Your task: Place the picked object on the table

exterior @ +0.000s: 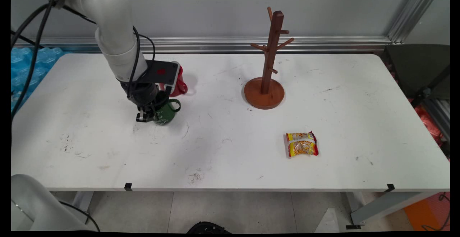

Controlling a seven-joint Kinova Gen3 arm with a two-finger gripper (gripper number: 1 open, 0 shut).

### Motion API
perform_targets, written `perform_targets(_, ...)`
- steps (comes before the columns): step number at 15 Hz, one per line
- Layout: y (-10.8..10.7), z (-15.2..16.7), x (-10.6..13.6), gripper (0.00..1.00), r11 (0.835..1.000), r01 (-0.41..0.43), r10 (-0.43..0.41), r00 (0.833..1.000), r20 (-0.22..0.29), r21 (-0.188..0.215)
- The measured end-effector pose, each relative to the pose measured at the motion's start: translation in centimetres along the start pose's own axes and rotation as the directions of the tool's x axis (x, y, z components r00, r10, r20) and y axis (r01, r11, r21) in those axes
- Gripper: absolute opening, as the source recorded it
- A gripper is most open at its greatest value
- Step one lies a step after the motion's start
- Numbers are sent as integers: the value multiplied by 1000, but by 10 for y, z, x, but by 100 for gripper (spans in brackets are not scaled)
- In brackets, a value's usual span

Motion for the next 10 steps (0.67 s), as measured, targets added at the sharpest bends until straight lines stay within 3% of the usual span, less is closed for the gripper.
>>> perform_targets(7, 2, 9, 3, 0, 999, -46, 46, 999, 14, 17)
perform_targets(8, 2, 9, 3, 100, 999, -49, 49, 999, 15, 18)
perform_targets(10, 3, 11, 4, 100, 998, -57, 57, 998, 16, 20)
